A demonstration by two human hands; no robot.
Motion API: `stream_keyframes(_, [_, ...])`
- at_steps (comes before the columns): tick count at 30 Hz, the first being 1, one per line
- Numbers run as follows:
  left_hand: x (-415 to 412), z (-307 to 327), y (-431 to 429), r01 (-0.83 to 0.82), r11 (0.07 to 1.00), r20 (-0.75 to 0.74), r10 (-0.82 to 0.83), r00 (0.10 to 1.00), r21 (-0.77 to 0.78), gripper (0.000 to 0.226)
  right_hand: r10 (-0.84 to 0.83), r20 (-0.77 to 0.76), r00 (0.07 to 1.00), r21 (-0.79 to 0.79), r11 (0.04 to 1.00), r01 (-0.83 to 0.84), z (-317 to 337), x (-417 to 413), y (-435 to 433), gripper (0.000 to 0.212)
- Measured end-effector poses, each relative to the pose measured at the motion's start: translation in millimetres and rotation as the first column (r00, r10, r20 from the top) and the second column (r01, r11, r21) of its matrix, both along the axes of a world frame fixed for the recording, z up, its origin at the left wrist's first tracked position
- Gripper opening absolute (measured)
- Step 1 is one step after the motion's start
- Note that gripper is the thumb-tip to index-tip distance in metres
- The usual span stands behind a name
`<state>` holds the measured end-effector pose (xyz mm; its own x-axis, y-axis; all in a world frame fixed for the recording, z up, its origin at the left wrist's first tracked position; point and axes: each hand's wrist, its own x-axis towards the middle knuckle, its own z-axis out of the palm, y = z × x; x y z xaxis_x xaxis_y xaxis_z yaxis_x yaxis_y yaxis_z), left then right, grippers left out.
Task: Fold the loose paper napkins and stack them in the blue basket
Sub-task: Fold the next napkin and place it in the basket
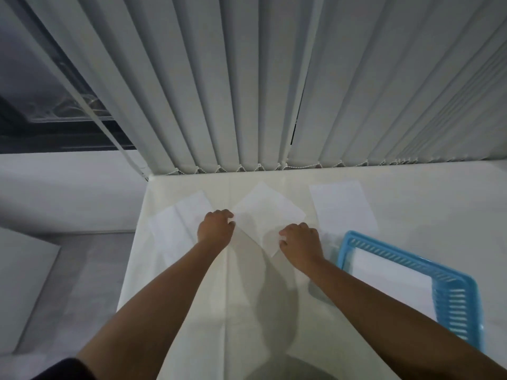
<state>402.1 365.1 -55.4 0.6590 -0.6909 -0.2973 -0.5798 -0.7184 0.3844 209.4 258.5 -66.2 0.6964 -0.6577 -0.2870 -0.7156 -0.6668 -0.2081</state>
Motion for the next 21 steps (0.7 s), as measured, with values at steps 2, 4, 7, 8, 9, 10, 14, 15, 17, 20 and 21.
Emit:
stream_keyframes(2, [6.4, -2.2, -12.3, 0.013, 1.000, 0.030, -0.013, 0.999, 0.026, 0.036, -0.039, -0.002, 0.999, -0.029, 0.999, 0.039, -6.0, 9.8, -0.4, 0.033])
stream_keyframes(4, [10.6, -6.5, -21.6, 0.009, 0.999, 0.041, -0.012, 0.999, 0.054, 0.040, -0.114, 0.026, 0.993, -0.071, 0.991, 0.116, -10.0, 17.7, -4.7, 0.031])
stream_keyframes(7, [13.2, -14.1, -29.1, 0.026, 0.994, 0.081, -0.035, 0.996, 0.105, 0.047, -0.195, 0.069, 0.978, -0.109, 0.973, 0.202, -11.5, 27.9, -20.4, 0.028])
stream_keyframes(8, [14.1, -16.7, -30.6, 0.036, 0.992, 0.101, -0.048, 0.994, 0.117, 0.048, -0.201, 0.074, 0.977, -0.114, 0.971, 0.208, -11.0, 31.5, -27.3, 0.028])
stream_keyframes(9, [14.9, -18.5, -31.9, 0.043, 0.991, 0.111, -0.057, 0.992, 0.124, 0.047, -0.197, 0.075, 0.978, -0.114, 0.972, 0.204, -10.5, 35.4, -34.4, 0.028])
stream_keyframes(10, [15.9, -19.7, -33.1, 0.045, 0.991, 0.102, -0.058, 0.993, 0.127, 0.046, -0.186, 0.072, 0.980, -0.109, 0.975, 0.194, -9.9, 40.2, -41.8, 0.028])
stream_keyframes(14, [22.4, -20.3, -36.2, -0.018, 0.997, -0.095, 0.025, 0.995, 0.073, 0.041, -0.170, 0.071, 0.983, -0.025, 0.985, 0.172, -6.2, 65.3, -66.9, 0.032])
stream_keyframes(15, [24.1, -20.1, -36.7, -0.026, 0.998, -0.137, 0.035, 0.990, 0.065, 0.038, -0.165, 0.072, 0.984, 0.010, 0.986, 0.165, -5.6, 71.7, -70.6, 0.034])
stream_keyframes(17, [28.1, -20.1, -37.6, 0.017, 0.998, -0.168, -0.006, 0.986, 0.065, 0.031, -0.160, 0.091, 0.983, 0.092, 0.984, 0.152, -3.9, 83.6, -75.5, 0.041])
stream_keyframes(20, [35.6, -18.0, -37.5, 0.090, 0.995, -0.157, -0.082, 0.984, 0.043, 0.029, -0.198, 0.107, 0.974, 0.233, 0.958, 0.169, -1.9, 98.3, -80.5, 0.051])
stream_keyframes(21, [38.3, -16.9, -37.2, 0.105, 0.994, -0.139, -0.100, 0.985, 0.029, 0.029, -0.217, 0.099, 0.971, 0.285, 0.941, 0.181, -3.0, 102.7, -83.3, 0.054])
